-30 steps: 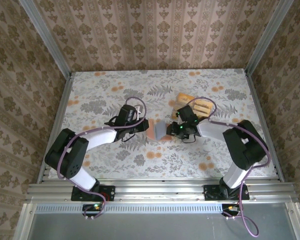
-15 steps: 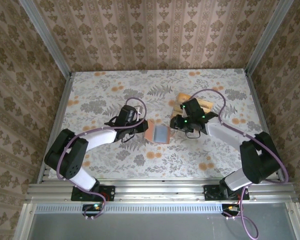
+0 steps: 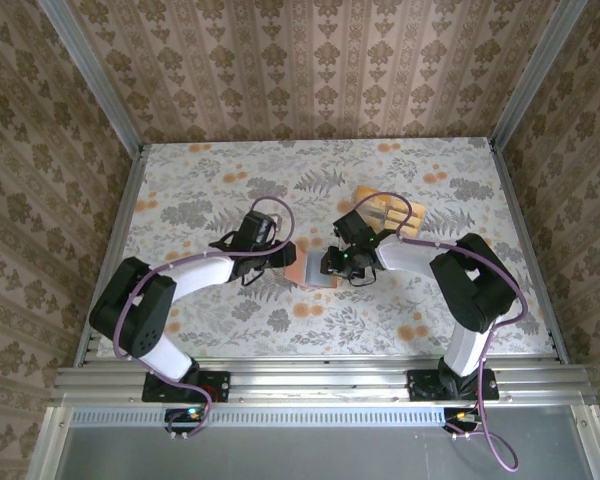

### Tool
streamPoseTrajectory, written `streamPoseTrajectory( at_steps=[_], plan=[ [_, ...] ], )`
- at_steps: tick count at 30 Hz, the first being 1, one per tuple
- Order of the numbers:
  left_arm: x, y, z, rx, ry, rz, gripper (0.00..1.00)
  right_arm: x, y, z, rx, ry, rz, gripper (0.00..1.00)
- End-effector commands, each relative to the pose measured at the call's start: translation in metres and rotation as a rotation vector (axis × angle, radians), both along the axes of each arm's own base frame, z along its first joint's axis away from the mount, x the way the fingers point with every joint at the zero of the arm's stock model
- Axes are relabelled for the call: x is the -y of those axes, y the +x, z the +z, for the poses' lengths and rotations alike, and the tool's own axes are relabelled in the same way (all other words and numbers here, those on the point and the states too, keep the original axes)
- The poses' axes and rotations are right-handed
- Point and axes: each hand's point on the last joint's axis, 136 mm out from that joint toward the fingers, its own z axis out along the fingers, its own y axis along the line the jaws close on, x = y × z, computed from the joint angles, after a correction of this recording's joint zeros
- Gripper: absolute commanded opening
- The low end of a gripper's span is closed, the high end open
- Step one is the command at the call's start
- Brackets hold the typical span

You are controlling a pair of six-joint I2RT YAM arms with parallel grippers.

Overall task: Put the credit cards into the card holder
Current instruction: Open the card holder at the center of the table, then flip over the card slot on the card holder.

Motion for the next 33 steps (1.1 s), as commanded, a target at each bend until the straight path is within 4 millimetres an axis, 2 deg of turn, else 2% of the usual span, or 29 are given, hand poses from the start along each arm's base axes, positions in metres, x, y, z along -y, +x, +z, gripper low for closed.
streamPoseTrajectory(
  at_steps=[1,6,10,18,23,28,33],
  plan=[
    [-0.017,-0.004,-0.013,-0.003,0.171,-0.018,0.49,0.009,-0.002,-0.013,-0.016,-0.044,-0.022,0.27],
    [-0.031,-0.011,-0.024,0.004,0.345,-0.029,0.49,0.011,-0.003,-0.018,-0.026,-0.057,-0.023,0.27],
    [-0.029,-0.017,-0.032,0.015,0.432,-0.061,0.49,0.01,-0.002,-0.019,-0.03,-0.06,-0.021,0.27],
    [-0.03,-0.019,-0.048,-0.01,0.454,-0.07,0.5,0.008,-0.001,-0.015,-0.032,-0.053,-0.013,0.27],
    [-0.022,-0.016,-0.036,0.008,0.417,-0.076,0.55,0.004,0.004,0.004,-0.002,-0.04,0.005,0.28],
    [-0.01,-0.012,-0.01,0.036,0.34,-0.076,0.61,0.0,0.011,0.036,0.053,-0.025,0.035,0.29],
    [-0.006,-0.011,0.003,0.051,0.306,-0.076,0.63,0.002,0.022,0.069,0.117,-0.011,0.044,0.3]
  ],
)
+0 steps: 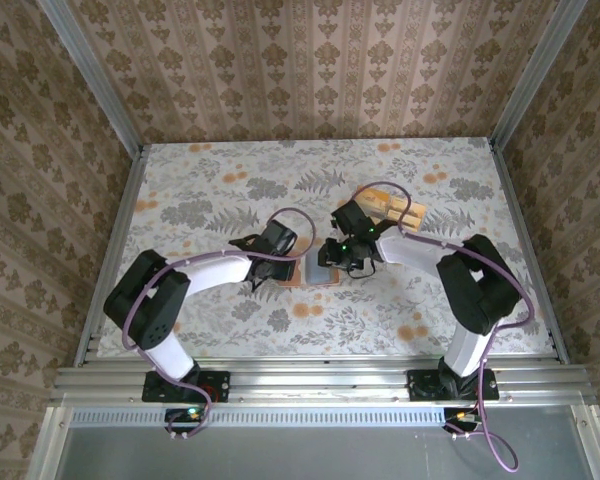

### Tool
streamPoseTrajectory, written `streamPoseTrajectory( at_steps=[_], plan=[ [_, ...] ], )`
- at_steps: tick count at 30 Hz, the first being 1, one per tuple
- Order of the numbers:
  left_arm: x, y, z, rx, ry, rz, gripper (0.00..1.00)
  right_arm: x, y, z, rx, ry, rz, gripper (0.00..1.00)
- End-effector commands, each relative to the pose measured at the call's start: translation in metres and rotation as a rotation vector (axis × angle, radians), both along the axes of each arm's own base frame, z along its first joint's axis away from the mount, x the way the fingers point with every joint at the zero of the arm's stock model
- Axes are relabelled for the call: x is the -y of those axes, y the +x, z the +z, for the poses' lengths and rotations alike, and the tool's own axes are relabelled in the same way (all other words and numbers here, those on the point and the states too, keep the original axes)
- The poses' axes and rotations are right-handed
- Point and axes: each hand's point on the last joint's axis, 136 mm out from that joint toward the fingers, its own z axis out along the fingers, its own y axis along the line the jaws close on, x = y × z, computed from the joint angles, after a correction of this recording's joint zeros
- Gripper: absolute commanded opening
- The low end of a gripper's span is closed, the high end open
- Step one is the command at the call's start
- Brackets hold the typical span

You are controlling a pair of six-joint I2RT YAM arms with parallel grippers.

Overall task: Put the credit cards into the card holder
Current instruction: Flip over the card slot on the card holder.

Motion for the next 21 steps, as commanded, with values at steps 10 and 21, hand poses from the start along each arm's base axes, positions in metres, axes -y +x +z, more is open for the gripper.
streamPoseTrajectory(
  at_steps=[10,21],
  plan=[
    [0.008,0.006,0.022,0.022,-0.043,-0.007,0.66,0.007,0.018,0.043,0.092,-0.027,0.02,0.32],
    [-0.004,-0.005,0.015,0.019,-0.031,0.01,0.67,-0.007,0.011,-0.003,0.009,-0.027,0.027,0.32]
  ],
)
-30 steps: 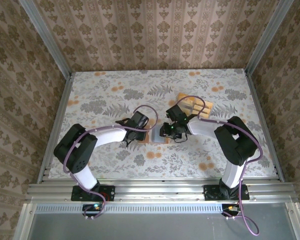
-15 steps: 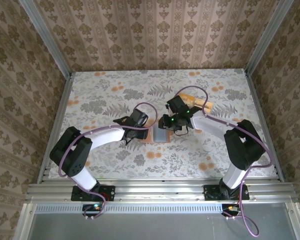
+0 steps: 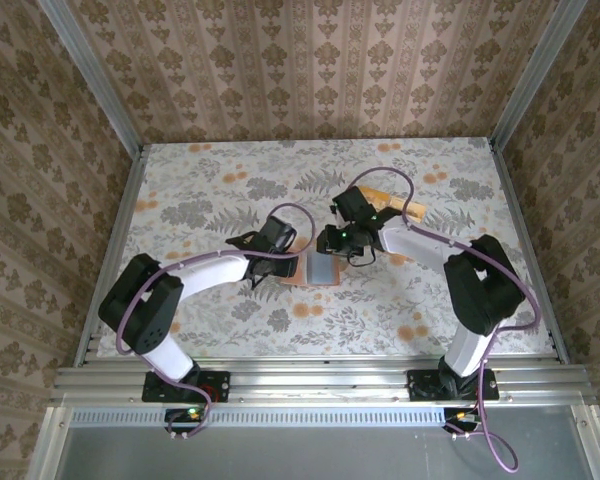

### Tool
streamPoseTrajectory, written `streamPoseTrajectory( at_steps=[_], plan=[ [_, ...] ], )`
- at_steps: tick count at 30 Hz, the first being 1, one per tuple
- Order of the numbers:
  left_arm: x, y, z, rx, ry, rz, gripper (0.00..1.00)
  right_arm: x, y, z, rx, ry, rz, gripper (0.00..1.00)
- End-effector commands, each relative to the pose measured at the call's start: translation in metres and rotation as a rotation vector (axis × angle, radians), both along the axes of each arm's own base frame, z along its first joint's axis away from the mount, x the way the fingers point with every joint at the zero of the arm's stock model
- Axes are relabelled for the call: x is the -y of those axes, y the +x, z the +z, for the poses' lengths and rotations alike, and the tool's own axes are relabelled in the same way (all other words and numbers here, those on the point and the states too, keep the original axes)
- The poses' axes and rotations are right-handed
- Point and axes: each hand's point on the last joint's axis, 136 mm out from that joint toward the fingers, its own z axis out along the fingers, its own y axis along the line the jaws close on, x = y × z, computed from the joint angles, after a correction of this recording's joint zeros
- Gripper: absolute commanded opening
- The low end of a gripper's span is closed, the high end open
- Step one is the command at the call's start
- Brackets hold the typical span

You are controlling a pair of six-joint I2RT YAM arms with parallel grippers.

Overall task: Put the credit cards into the card holder
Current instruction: Flip over the card slot on the card holder.

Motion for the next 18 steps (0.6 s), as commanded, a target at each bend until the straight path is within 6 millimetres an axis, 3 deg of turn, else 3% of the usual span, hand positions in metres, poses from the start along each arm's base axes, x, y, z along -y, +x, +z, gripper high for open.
streamPoseTrajectory(
  at_steps=[1,11,18],
  plan=[
    [-0.008,-0.006,0.003,0.003,-0.002,0.017,0.67,-0.005,-0.006,-0.018,-0.031,-0.008,0.002,0.32],
    [-0.019,-0.014,-0.007,-0.001,0.008,0.036,0.67,-0.003,-0.008,-0.044,-0.067,-0.036,-0.007,0.31],
    [-0.023,-0.015,-0.021,-0.013,0.037,0.04,0.58,-0.001,-0.009,-0.053,-0.08,-0.052,-0.005,0.31]
  ],
)
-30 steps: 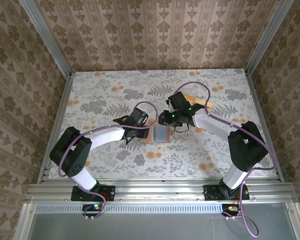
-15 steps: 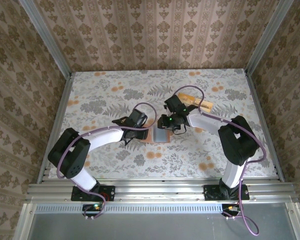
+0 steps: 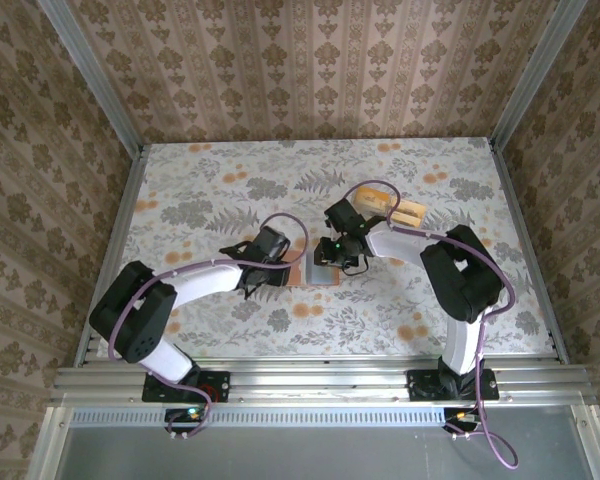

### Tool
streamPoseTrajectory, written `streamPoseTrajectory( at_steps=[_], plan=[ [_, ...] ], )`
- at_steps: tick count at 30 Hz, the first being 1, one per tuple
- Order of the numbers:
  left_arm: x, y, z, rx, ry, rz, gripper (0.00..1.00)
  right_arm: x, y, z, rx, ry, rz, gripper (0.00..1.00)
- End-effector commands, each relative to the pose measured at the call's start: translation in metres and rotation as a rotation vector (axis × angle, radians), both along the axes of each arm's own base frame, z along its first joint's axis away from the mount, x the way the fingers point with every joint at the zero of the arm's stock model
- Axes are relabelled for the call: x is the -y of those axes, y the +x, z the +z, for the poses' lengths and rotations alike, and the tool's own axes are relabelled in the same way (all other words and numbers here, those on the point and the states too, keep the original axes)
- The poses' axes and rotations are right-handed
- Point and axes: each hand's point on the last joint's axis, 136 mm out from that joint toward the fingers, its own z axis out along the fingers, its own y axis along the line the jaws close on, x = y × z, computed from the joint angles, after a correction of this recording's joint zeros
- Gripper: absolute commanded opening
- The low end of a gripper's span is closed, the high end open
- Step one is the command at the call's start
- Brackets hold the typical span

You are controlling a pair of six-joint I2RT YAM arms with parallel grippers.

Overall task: Put the credit cards into the card holder
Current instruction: Flip over the card slot on the card holder.

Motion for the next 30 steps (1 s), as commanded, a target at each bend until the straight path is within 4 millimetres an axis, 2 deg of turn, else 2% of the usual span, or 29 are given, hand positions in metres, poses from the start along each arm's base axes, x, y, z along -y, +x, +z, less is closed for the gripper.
streamPoseTrajectory(
  at_steps=[1,10,18,23,30],
  plan=[
    [-0.007,0.001,-0.01,-0.005,0.028,0.024,0.57,0.003,-0.003,-0.011,-0.012,-0.022,-0.002,0.31],
    [-0.009,0.0,-0.024,-0.026,0.058,0.014,0.48,0.007,-0.001,-0.004,0.016,-0.048,0.009,0.36],
    [-0.007,0.0,-0.031,-0.04,0.063,0.007,0.47,0.008,0.001,-0.003,0.027,-0.061,0.021,0.41],
    [-0.006,-0.001,-0.033,-0.042,0.063,0.003,0.46,0.008,0.002,0.0,0.039,-0.062,0.027,0.48],
    [-0.006,-0.001,-0.033,-0.044,0.06,-0.002,0.45,0.006,0.005,0.009,0.06,-0.055,0.03,0.5]
  ],
)
